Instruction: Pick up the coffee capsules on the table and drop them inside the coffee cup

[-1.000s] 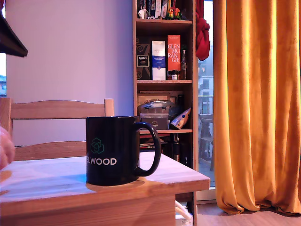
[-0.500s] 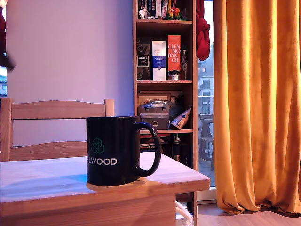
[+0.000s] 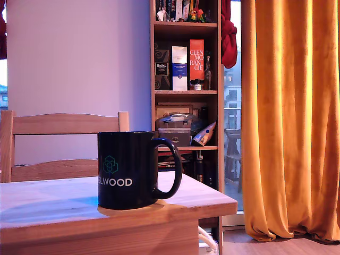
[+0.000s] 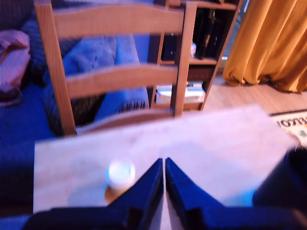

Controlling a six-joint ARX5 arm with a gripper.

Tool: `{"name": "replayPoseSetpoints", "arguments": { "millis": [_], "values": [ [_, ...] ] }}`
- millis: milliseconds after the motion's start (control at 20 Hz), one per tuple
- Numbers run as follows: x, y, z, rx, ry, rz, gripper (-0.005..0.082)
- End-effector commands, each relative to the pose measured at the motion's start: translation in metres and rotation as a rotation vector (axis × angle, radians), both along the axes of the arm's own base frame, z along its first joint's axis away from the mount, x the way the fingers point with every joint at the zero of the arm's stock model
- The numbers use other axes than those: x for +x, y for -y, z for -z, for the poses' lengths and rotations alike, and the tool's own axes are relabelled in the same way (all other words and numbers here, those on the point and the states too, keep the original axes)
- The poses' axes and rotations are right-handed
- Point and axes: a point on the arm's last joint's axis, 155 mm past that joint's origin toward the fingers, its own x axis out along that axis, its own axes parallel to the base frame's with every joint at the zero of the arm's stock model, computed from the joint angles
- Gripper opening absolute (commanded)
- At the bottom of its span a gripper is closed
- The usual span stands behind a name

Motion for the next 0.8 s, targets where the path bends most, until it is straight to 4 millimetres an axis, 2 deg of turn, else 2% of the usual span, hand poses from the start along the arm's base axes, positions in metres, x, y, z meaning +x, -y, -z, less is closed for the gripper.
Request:
{"name": "replayPoseSetpoints", "arguments": {
  "millis": [0,150,500,600,650,750],
  "values": [
    [-0.004,0.000,0.021,-0.082,-0.055,-0.038,-0.0019],
    [-0.011,0.000,0.041,-0.069,-0.122,-0.037,-0.0019],
    [-0.015,0.000,0.047,-0.066,-0.148,-0.038,-0.0018],
    [-0.016,-0.001,0.051,-0.059,-0.163,-0.039,0.0012],
    [-0.017,-0.001,0.052,-0.057,-0.168,-0.039,0.0091],
    [-0.017,-0.004,0.052,-0.049,-0.166,-0.054,0.0388]
  ]
}}
